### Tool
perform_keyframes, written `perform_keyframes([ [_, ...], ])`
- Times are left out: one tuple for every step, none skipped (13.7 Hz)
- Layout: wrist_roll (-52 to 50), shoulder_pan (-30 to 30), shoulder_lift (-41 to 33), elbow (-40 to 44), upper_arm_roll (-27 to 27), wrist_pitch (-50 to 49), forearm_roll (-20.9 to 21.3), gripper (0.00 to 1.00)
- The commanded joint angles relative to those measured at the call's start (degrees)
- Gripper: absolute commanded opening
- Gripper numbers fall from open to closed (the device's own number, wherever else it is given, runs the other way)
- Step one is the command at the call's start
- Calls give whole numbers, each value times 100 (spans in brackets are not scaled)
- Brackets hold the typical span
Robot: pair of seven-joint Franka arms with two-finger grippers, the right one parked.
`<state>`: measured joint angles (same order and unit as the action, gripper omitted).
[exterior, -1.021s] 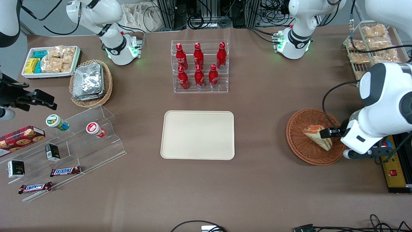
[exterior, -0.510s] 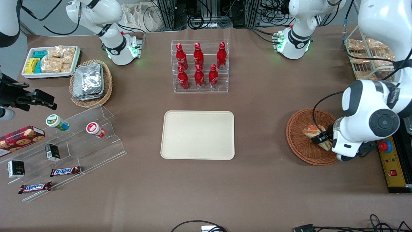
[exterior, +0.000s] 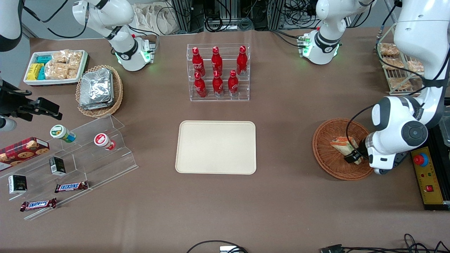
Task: Place sandwich from basket to tray
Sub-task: 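Close the left gripper on the sandwich's crust edge, then lift the sandwich up out of the basket with the left gripper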
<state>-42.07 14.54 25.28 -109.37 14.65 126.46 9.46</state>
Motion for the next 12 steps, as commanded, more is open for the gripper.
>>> perform_keyframes([
  [-170, 58, -41, -66, 55, 71, -32, 100],
  [-187, 58, -24, -66, 55, 72, -50, 100],
  [-318, 58, 46, -66, 55, 63, -58, 100],
  [-519, 49, 116, -75, 55, 63, -58, 100],
  [-626, 40, 161, -110, 55, 28, -50, 100],
  [-670, 32, 187, -154, 55, 36, -50, 100],
  [-662, 31, 187, -146, 55, 19, -41, 91],
  [-619, 31, 187, -137, 55, 10, -32, 73],
  [-592, 40, 170, -137, 55, 1, -23, 47],
  [-574, 23, 152, -137, 55, 1, 3, 25],
  [-557, 23, 126, -128, 64, -7, 12, 6],
  [-513, 23, 91, -111, 64, -51, 38, 0],
])
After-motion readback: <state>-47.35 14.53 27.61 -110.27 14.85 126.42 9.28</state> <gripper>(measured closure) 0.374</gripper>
